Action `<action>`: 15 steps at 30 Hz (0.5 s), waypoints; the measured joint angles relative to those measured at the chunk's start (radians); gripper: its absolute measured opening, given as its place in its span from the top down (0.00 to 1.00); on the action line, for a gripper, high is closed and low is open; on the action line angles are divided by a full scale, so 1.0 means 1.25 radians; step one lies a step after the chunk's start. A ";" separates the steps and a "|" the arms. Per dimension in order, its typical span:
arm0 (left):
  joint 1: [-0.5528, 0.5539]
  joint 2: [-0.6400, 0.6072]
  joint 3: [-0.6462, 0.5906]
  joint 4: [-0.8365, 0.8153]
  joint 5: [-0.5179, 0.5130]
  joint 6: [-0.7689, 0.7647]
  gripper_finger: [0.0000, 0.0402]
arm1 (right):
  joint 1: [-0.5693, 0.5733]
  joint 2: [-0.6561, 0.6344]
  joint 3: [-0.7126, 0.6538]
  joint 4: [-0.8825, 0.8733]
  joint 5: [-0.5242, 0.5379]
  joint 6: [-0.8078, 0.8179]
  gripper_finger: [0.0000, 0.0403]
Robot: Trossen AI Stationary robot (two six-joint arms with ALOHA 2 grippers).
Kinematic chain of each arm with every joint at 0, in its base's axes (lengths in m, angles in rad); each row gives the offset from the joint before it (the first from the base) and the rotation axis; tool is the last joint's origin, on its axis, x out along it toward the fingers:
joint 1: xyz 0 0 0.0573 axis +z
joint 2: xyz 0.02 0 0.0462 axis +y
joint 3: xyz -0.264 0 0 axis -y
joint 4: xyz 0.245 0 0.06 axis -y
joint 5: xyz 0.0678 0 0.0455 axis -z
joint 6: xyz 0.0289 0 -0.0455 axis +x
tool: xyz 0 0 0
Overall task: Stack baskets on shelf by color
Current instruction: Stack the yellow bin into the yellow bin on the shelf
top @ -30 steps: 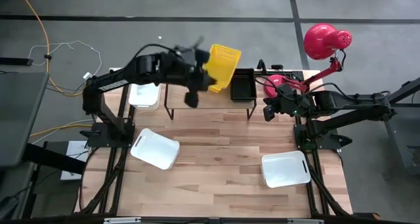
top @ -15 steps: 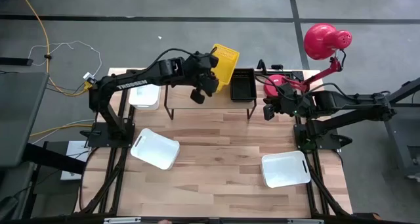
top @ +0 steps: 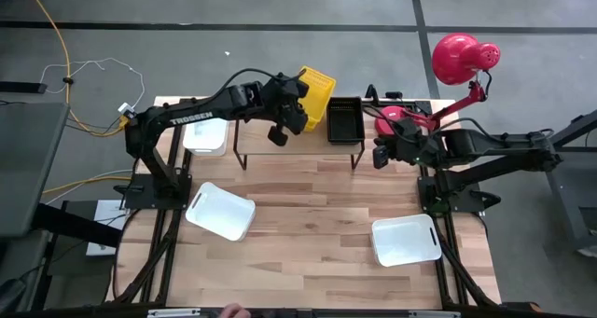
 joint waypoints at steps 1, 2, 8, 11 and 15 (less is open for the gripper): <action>-0.002 0.000 0.000 -0.001 0.001 0.000 1.00 | 0.000 0.003 0.000 0.001 0.001 0.000 1.00; -0.004 0.000 0.000 -0.001 0.001 -0.001 1.00 | 0.000 0.007 0.000 0.002 0.000 0.000 1.00; -0.010 0.000 0.000 -0.024 0.015 -0.065 1.00 | 0.000 0.033 0.000 0.000 0.000 0.006 1.00; -0.014 0.000 0.000 -0.024 0.017 -0.127 1.00 | 0.000 0.047 0.000 0.000 0.000 0.005 1.00; -0.022 -0.001 0.000 -0.005 0.017 -0.225 1.00 | 0.000 0.059 0.000 0.000 0.000 -0.003 1.00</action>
